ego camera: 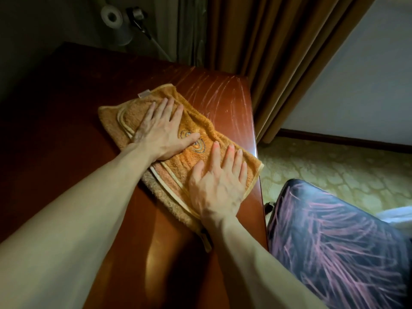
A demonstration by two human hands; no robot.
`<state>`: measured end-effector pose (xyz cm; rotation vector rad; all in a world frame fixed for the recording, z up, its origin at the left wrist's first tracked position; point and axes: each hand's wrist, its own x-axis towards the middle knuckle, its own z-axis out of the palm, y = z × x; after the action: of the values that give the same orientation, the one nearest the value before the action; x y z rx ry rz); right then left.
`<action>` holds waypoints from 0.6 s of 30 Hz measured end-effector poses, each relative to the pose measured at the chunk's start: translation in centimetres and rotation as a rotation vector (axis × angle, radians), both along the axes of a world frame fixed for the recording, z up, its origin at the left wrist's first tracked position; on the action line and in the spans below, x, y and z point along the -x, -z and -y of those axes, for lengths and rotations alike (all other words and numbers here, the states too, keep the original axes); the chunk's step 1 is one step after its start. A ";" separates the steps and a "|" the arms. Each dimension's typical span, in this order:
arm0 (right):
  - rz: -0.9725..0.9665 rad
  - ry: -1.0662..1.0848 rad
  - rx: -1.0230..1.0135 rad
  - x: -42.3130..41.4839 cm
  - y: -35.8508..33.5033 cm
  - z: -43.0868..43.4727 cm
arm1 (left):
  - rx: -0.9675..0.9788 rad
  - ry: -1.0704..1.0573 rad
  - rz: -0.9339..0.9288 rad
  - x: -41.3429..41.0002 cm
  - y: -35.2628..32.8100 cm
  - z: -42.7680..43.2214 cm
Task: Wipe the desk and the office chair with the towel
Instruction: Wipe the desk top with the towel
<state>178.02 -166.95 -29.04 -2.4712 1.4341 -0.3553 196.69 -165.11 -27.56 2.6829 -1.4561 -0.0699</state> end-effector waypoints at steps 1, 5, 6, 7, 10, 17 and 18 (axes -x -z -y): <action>0.000 -0.003 0.003 0.1 0.1 -0.1 | 0.004 -0.002 -0.002 0.1 0.1 -0.2; -0.014 0.002 0.002 0.1 0.2 0.0 | 0.011 -0.001 0.000 0.2 0.2 -0.2; -0.011 0.001 0.007 0.0 0.1 0.1 | 0.021 0.000 -0.001 0.1 0.2 0.0; -0.009 -0.003 0.003 -0.1 0.1 0.0 | 0.027 -0.003 -0.003 -0.1 0.3 0.0; -0.007 -0.019 -0.017 -0.1 0.1 0.0 | 0.034 -0.016 -0.015 -0.4 0.4 0.0; 0.007 -0.025 -0.033 -0.2 0.0 0.2 | 0.036 -0.048 -0.027 -0.2 0.3 0.2; 0.004 -0.027 -0.034 -0.2 0.1 0.2 | 0.036 -0.050 -0.037 -0.2 0.3 0.1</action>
<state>178.18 -167.18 -29.17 -2.4585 1.3925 -0.3275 196.94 -165.23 -27.82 2.6733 -1.3657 -0.0890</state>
